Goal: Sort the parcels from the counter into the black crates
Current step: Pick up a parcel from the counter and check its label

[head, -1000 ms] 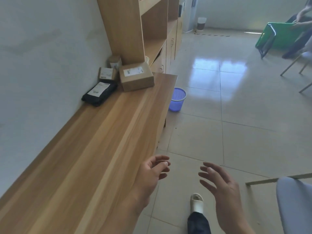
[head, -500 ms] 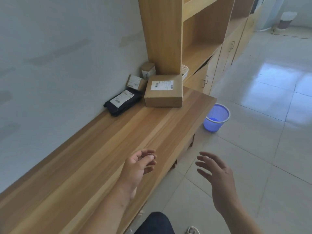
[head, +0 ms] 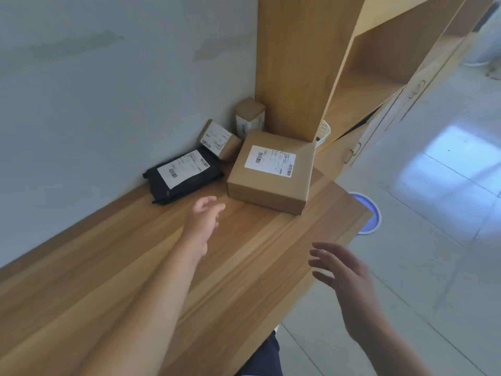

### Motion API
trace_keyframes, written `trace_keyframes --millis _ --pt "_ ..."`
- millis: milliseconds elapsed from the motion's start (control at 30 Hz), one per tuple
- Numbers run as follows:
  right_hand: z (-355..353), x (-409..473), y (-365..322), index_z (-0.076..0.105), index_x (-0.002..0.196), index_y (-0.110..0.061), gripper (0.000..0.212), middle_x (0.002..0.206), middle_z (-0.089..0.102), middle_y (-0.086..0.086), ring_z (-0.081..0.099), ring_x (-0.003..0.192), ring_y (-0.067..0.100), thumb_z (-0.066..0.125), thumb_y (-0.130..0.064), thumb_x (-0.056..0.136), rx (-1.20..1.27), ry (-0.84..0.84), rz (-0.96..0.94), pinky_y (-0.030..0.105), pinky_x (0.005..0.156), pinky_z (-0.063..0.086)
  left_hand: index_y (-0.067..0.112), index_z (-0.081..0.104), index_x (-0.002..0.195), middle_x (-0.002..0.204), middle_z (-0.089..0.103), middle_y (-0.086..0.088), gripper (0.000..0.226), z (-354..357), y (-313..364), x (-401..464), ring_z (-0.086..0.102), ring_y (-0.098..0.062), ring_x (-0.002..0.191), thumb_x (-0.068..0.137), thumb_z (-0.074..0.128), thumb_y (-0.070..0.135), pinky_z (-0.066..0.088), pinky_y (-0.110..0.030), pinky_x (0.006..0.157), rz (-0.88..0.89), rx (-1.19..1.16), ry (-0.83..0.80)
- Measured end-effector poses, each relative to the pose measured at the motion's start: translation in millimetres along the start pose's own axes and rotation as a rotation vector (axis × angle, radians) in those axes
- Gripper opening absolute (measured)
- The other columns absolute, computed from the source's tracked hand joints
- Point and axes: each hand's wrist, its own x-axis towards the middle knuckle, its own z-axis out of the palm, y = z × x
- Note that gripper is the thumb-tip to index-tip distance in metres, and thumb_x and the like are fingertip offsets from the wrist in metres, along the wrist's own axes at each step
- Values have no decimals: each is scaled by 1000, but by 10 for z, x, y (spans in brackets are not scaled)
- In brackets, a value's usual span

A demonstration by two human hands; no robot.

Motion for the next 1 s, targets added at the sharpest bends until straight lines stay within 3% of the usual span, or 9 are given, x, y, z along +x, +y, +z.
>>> trace_keyframes --millis 100,200,333,400,567,733,800,900,1000 --pt "32 490 -237 79 96 -15 18 99 77 12 73 93 24 62 -8 98 -45 34 21 44 92 56 21 57 136 135 58 -4 52 311 471 919 56 -22 118 89 75 33 48 -44 106 -29 7 31" --pt "56 903 -391 79 96 -17 18 99 77 11 73 94 25 63 -9 98 -75 55 32 43 91 57 16 41 152 148 52 -3 83 623 866 1685 49 -26 131 83 79 43 41 -42 106 -121 -51 49" --pt "37 1216 -451 79 96 -18 18 95 77 7 74 92 23 64 -9 98 -73 95 54 39 86 58 24 14 160 157 38 -8 144 915 1048 2514 42 -33 137 42 84 67 42 -47 107 -284 -74 195" --pt "-20 1304 -439 80 97 -18 18 94 78 6 75 91 23 64 -9 98 -77 116 76 41 86 58 24 5 162 160 28 -11 141 1028 1046 2739 35 -34 141 52 83 66 40 -46 110 -291 -69 254" --pt "-197 1414 -449 80 95 -14 18 91 78 9 75 90 24 65 -5 97 -87 166 118 43 86 59 26 10 161 157 26 -7 114 1212 1128 2815 35 -28 137 74 81 52 40 -36 88 -314 -81 347" --pt "-225 1494 -588 79 96 -12 18 97 77 14 74 93 28 63 -4 97 -72 125 130 42 86 58 35 12 159 159 25 -12 113 1112 1118 2501 35 -37 141 73 85 43 43 -54 108 -265 -118 433" --pt "-138 1525 -671 79 97 -11 19 98 77 14 73 94 29 61 -4 98 -80 66 124 41 86 57 37 14 159 156 30 -13 114 1005 1086 2212 38 -38 139 71 87 38 45 -56 106 -169 -105 469" --pt "-7 1568 -804 79 96 -13 19 97 78 13 73 94 28 61 -6 98 -105 -40 113 43 89 56 35 20 158 151 38 -9 111 899 1032 1529 43 -30 137 71 87 22 47 -49 107 146 -62 449" --pt "55 1554 -987 79 99 -16 17 99 77 10 72 93 24 63 -12 100 -100 -180 75 41 88 56 40 23 154 143 40 7 110 870 877 595 44 -13 133 68 87 20 46 -39 107 352 -20 260"
